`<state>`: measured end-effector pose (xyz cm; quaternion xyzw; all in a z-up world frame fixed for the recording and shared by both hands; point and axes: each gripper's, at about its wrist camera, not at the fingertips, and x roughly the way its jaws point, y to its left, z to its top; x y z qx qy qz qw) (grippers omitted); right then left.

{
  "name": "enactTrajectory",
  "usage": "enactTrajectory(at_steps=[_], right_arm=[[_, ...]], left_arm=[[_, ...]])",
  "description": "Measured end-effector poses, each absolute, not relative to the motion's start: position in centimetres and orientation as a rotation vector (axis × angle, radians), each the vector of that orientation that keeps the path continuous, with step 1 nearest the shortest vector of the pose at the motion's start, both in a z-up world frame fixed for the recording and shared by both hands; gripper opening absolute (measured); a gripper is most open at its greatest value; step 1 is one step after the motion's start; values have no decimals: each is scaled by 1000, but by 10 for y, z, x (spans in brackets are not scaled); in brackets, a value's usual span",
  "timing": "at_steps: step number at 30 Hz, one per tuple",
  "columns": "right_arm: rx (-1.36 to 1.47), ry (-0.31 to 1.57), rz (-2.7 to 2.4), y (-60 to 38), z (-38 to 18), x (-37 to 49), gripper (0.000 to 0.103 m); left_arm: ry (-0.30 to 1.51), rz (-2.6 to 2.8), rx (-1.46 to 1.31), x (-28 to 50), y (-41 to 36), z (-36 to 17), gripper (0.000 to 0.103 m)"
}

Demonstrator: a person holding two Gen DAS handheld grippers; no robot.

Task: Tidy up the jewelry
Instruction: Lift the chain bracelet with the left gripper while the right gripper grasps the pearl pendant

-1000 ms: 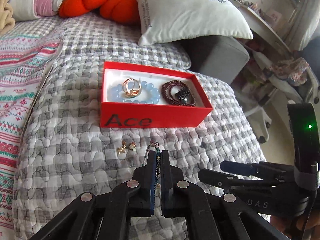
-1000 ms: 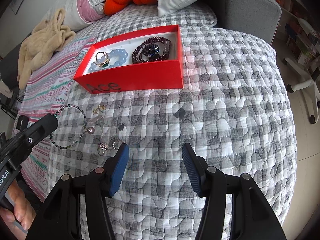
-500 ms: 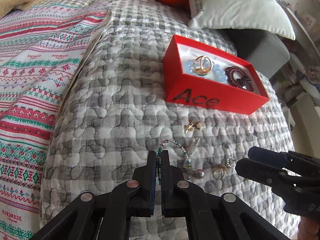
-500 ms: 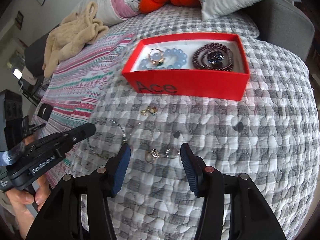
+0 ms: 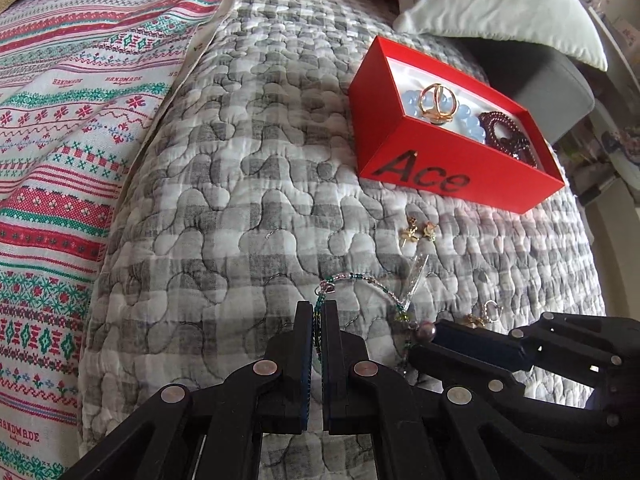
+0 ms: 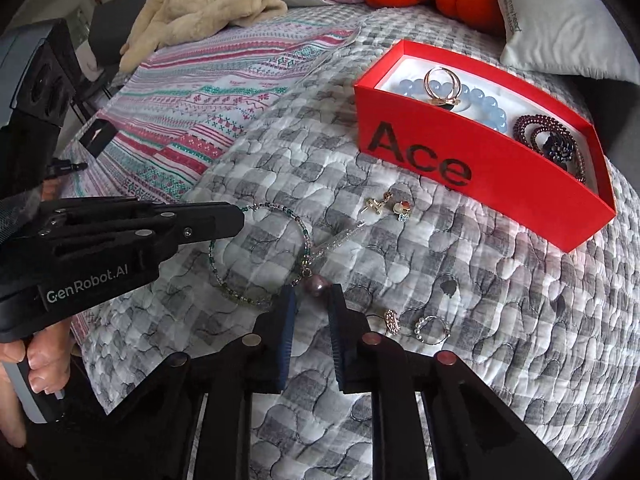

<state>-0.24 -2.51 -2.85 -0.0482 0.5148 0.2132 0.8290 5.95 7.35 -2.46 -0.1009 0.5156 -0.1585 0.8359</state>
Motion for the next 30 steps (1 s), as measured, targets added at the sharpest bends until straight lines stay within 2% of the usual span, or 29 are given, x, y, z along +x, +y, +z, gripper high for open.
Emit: enactTrajectory(at_steps=[9, 11, 17, 20, 24, 30], right_arm=[[35, 1018, 494, -45, 5, -5, 8], [74, 999, 504, -51, 13, -5, 0], [95, 997, 490, -59, 21, -7, 0], [74, 1020, 485, -55, 13, -7, 3], [93, 1071, 503, -49, 0, -2, 23], [162, 1124, 512, -49, -13, 10, 23]], left_arm=[[1071, -395, -266, 58, 71, -15, 0], [1068, -398, -266, 57, 68, -14, 0], [1069, -384, -269, 58, 67, -12, 0], [1089, -376, -264, 59, 66, -18, 0], [1113, -383, -281, 60, 64, -27, 0], [1107, -379, -298, 66, 66, -31, 0]])
